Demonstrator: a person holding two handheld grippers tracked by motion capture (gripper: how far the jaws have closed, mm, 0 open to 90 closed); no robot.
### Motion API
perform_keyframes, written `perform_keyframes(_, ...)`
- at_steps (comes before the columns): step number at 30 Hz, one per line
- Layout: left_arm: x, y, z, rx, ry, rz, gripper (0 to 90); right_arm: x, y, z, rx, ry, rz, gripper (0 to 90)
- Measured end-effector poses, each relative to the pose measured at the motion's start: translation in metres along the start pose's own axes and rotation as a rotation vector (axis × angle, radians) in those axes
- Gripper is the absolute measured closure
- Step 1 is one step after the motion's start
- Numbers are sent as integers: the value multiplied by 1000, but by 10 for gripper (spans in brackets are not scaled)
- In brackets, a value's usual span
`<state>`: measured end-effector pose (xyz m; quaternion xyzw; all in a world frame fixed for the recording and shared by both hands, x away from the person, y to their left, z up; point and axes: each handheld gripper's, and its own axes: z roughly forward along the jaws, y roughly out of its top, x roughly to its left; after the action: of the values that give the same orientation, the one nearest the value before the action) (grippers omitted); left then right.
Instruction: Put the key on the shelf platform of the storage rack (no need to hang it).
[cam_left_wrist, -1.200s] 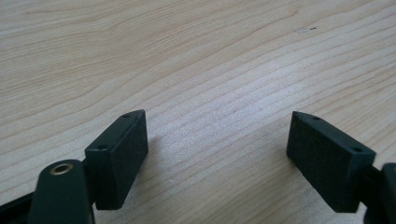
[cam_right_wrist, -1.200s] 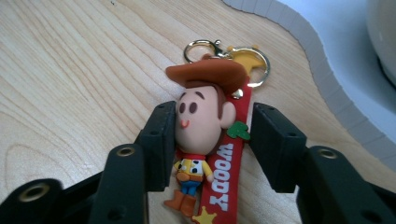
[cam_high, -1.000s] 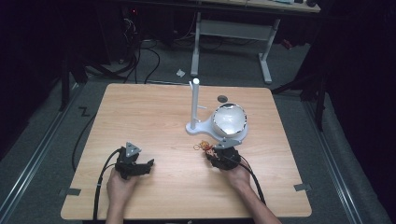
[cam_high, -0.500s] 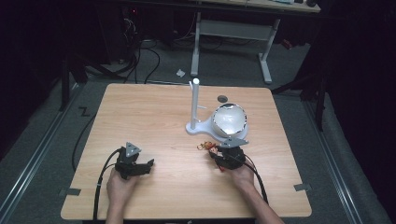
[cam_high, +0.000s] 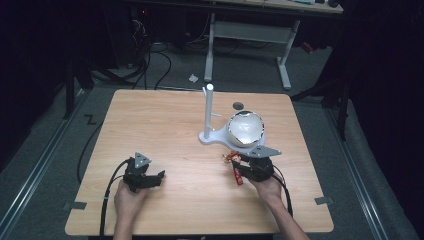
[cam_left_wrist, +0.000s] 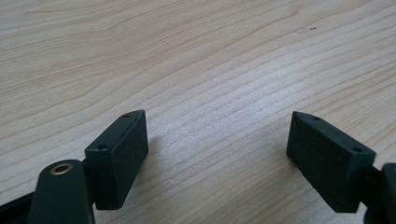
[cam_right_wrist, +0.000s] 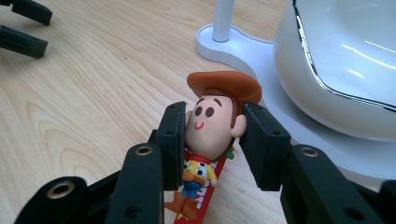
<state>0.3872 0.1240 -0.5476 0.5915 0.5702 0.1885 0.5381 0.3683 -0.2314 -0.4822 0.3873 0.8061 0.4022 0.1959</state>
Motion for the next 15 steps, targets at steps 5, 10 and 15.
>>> perform_keyframes(5,0,0,0,0,0,0,208,-3,0,-9,2,2,10,619)
perform_keyframes(10,0,0,0,0,0,0,208,-8,0,-23,-17,0,24,620)
perform_keyframes(15,0,0,0,0,0,0,209,-12,2,-36,-30,-6,29,620)
